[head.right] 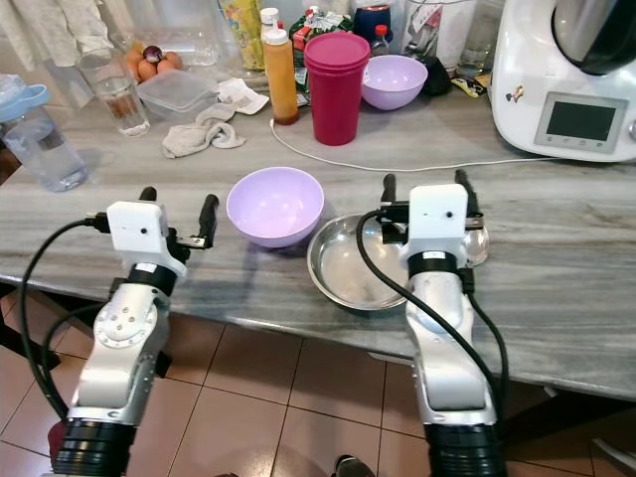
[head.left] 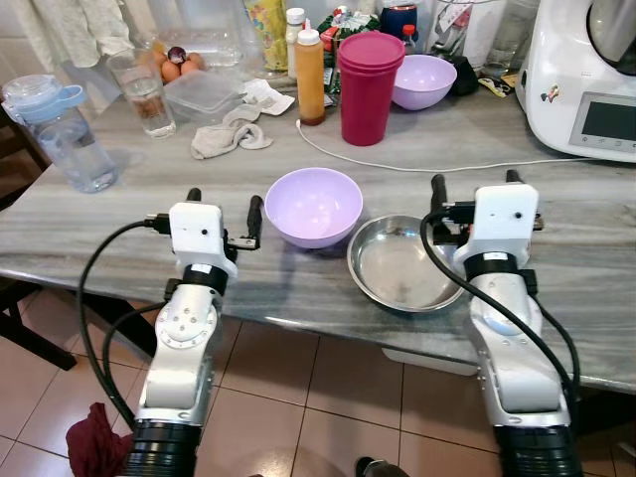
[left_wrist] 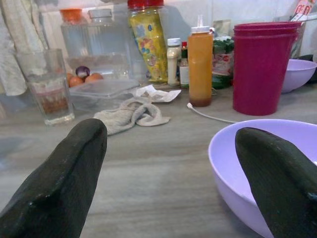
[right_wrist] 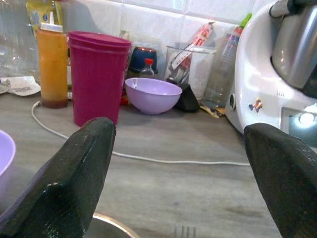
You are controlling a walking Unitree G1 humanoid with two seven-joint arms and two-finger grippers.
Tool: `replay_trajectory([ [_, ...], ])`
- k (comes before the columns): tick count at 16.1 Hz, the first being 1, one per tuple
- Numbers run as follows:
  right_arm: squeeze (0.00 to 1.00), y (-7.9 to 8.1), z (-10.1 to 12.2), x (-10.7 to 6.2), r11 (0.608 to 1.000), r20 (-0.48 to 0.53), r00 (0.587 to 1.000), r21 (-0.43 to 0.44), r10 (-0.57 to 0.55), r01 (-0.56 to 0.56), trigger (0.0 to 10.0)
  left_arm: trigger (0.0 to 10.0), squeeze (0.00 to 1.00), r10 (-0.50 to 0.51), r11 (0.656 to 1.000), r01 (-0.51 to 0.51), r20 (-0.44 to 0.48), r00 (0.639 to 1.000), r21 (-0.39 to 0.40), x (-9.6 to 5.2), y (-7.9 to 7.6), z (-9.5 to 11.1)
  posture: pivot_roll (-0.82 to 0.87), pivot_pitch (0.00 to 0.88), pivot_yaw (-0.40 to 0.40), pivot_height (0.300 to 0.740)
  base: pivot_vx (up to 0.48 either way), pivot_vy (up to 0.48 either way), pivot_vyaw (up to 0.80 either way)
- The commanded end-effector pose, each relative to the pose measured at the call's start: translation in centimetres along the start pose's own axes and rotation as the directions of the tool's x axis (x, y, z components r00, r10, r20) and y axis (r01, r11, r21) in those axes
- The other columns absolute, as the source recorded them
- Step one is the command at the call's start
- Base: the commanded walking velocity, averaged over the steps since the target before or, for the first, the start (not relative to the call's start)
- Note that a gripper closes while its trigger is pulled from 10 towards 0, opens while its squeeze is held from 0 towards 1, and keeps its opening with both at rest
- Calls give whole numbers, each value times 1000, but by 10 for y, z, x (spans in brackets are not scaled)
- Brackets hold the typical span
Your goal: Setting the table
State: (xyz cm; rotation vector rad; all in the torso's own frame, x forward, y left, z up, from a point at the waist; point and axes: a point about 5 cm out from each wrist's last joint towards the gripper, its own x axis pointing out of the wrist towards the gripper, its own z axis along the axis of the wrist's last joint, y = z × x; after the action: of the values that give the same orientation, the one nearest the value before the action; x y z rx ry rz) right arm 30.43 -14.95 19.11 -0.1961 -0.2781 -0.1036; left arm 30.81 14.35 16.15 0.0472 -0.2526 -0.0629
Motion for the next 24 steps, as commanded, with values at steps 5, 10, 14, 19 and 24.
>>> replay_trajectory([
  [5, 0, 0, -4, -9, 1000, 7, 1000, 6, -8, 8, 10000, 10000, 0, 44, 999, -44, -28, 999, 2, 1, 6, -5, -187, 67, 107, 740, -55, 0, -185],
  [10, 0, -11, -15, -15, 1000, -34, 999, -12, -25, 24, 10000, 10000, 0, 50, 998, -49, -48, 998, 26, 0, 12, -9, -186, 87, 86, 740, -291, 0, -708],
  [14, 0, -15, -19, -17, 1000, -50, 999, -26, -9, 8, 10000, 10000, 0, 66, 998, -64, -58, 996, 22, -6, 11, -10, -171, 102, 64, 740, -293, 0, -744],
  [19, 0, -8, -18, -13, 1000, -50, 999, -14, 13, -13, 10000, 10000, 0, 80, 996, -78, -62, 995, 33, -11, 16, -10, -152, 115, 62, 740, -301, 0, -749],
  [24, 0, -7, -21, -14, 1000, -59, 998, -6, 9, -9, 10000, 10000, 0, 71, 997, -68, -71, 995, 41, -12, 16, -9, -147, 128, 74, 740, -309, 0, -741],
])
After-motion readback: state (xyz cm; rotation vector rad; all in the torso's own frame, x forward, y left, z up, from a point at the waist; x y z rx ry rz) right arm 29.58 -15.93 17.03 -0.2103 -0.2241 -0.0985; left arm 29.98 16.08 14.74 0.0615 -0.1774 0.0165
